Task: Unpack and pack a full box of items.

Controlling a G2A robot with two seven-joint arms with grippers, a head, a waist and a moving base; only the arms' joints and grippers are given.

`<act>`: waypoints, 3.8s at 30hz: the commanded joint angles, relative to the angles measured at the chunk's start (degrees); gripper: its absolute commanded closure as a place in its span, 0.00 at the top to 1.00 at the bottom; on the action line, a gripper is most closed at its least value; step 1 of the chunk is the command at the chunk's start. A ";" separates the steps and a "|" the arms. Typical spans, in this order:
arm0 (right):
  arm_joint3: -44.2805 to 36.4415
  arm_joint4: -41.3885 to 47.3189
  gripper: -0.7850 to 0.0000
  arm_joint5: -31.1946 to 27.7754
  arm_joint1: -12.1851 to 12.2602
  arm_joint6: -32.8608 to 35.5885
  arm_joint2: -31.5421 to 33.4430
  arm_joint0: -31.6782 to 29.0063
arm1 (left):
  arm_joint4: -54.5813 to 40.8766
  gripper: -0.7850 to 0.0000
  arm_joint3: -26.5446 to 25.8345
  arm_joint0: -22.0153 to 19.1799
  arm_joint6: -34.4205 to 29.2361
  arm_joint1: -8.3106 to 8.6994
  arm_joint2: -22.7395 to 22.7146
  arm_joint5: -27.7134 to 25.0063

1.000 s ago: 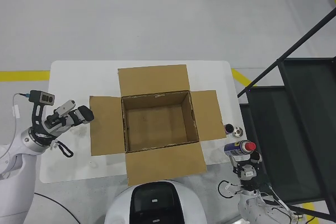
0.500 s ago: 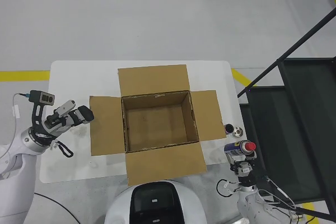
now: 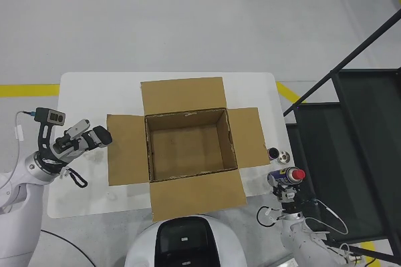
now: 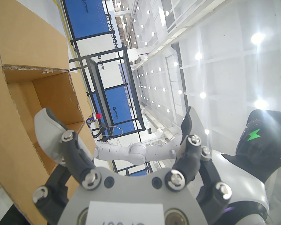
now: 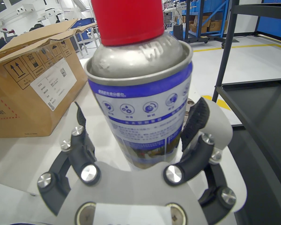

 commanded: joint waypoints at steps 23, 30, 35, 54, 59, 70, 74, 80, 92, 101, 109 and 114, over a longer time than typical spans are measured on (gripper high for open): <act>-15.17 -1.83 0.00 8.28 2.29 -8.29 1.37 -8.27 | 0.00 1.00 0.00 0.00 0.00 0.00 0.00 0.00; -32.35 -3.20 0.00 5.21 4.72 -5.10 5.32 -16.72 | 0.00 1.00 0.00 0.00 0.00 0.00 0.00 0.00; -44.25 -4.40 0.00 5.32 5.66 2.54 8.59 -19.46 | 0.00 1.00 0.00 0.00 0.00 0.00 0.00 0.00; -61.59 -7.87 0.00 18.85 6.04 23.83 15.32 -22.36 | 0.00 1.00 0.00 0.00 0.00 0.00 0.00 0.00; -64.15 -11.05 0.00 14.92 6.15 25.00 14.00 -22.94 | 0.00 1.00 0.00 0.00 0.00 0.00 0.00 0.00; -74.57 -24.20 0.00 12.29 6.50 38.74 9.71 -21.54 | 0.00 1.00 0.00 0.00 0.00 0.00 0.00 0.00; -76.13 -25.59 0.00 10.34 6.55 42.04 8.42 -21.64 | 0.00 1.00 0.00 0.00 0.00 0.00 0.00 0.00; -76.13 -25.59 0.00 10.34 6.55 42.04 8.42 -21.64 | 0.00 1.00 0.00 0.00 0.00 0.00 0.00 0.00; -76.13 -25.59 0.00 10.34 6.55 42.04 8.42 -21.64 | 0.00 1.00 0.00 0.00 0.00 0.00 0.00 0.00; -80.30 -27.52 0.00 5.11 7.10 53.21 10.18 -18.18 | 0.00 1.00 0.00 0.00 0.00 0.00 0.00 0.00; -85.79 -28.10 0.00 -8.75 7.88 71.32 10.28 -8.75 | 0.00 1.00 0.00 0.00 0.00 0.00 0.00 0.00; -84.45 -29.77 0.00 -14.52 7.57 80.45 3.45 -1.95 | 0.00 1.00 0.00 0.00 0.00 0.00 0.00 0.00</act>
